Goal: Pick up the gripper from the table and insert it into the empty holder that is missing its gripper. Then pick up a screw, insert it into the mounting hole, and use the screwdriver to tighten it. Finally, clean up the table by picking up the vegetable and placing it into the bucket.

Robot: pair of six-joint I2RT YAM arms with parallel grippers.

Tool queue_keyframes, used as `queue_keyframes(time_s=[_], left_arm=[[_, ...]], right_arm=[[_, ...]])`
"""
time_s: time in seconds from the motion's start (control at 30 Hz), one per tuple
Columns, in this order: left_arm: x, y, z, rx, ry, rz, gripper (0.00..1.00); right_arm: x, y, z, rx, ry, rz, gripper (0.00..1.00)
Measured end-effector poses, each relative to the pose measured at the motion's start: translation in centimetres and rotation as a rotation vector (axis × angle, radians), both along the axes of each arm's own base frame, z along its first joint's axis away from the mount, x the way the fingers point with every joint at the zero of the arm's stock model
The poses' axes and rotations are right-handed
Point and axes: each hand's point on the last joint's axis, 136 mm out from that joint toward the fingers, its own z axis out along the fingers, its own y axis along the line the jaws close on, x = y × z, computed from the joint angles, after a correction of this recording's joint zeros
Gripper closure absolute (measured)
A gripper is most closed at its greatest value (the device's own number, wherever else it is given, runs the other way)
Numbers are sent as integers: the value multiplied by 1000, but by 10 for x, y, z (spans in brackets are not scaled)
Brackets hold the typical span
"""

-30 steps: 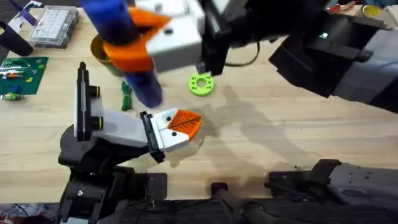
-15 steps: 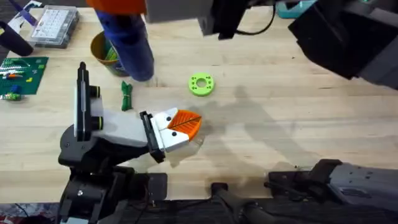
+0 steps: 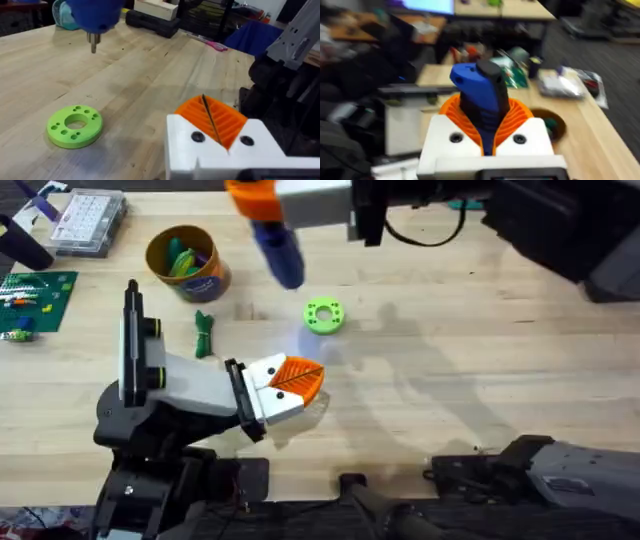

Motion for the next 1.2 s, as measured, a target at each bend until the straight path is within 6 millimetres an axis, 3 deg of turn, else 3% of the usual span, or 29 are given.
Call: queue_keyframes(time_s=[0.33, 0.53, 0.73, 0.97, 1.2], left_arm=[[0, 0, 0, 0, 0, 0, 978], [0, 0, 0, 0, 0, 0, 978], [0, 0, 0, 0, 0, 0, 978], [0, 0, 0, 0, 0, 0, 978], [0, 0, 0, 0, 0, 0, 978]], right_arm=[[74, -34, -52, -238, -218, -308, 933], [127, -56, -109, -475, -344, -459, 933], [173, -95, -164, -697, -414, -548, 933], [212, -138, -211, -845, -441, -595, 932], [241, -149, -258, -965, -537, -600, 932]])
